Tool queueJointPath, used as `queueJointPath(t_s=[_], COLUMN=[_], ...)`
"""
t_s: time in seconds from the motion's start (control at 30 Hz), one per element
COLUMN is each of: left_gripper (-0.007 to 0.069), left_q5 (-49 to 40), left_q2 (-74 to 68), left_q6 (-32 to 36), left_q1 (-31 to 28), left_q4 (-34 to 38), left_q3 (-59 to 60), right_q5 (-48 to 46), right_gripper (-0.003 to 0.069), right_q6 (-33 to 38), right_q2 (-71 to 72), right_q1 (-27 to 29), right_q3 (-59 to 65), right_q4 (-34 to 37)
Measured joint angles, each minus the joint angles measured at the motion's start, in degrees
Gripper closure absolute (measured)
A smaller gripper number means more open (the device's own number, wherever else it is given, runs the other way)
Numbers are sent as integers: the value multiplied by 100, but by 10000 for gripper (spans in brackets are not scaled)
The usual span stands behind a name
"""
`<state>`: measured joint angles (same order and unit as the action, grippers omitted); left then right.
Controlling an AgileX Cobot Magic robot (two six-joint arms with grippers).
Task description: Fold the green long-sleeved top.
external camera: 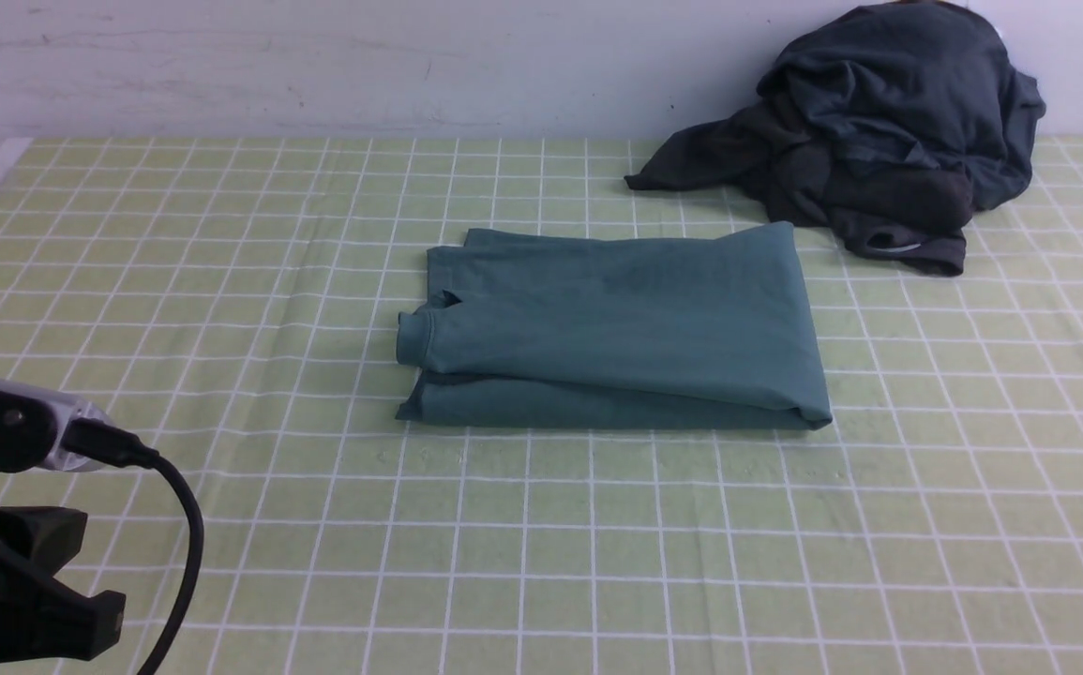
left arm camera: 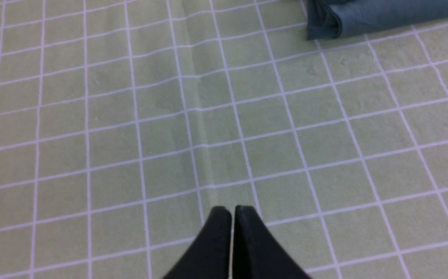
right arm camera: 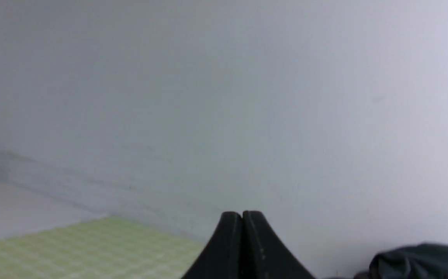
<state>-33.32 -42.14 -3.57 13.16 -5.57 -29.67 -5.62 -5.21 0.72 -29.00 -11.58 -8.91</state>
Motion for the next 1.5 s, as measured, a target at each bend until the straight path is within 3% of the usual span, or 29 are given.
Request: queueJointPath(t_s=[0.53, 0.67, 0.83, 1.0, 1.23, 1.5], left_gripper=[625, 625, 625, 625, 625, 625], left_q5=[-125, -130, -130, -130, -130, -130], left_q2=[0, 0, 0, 0, 0, 0], left_q6=[3, 3, 3, 3, 3, 3], left_q1=[0, 0, 0, 0, 0, 0], left_q4=[2, 2, 2, 2, 2, 2], left_q3=[0, 0, 0, 0, 0, 0], right_q5=[-467, -502, -431, -426, -958, -1477], right_gripper=[673, 673, 673, 673, 673, 673], right_q6=[-39, -39, -39, 19, 45, 45], right_q2=[0, 0, 0, 0, 0, 0], right_q1=[51, 541, 1815, 2704, 2856, 2844], right_q3=[1324, 1324, 1324, 1324, 1324, 1294], right_q4=[-105, 313, 1455, 1548, 891, 891])
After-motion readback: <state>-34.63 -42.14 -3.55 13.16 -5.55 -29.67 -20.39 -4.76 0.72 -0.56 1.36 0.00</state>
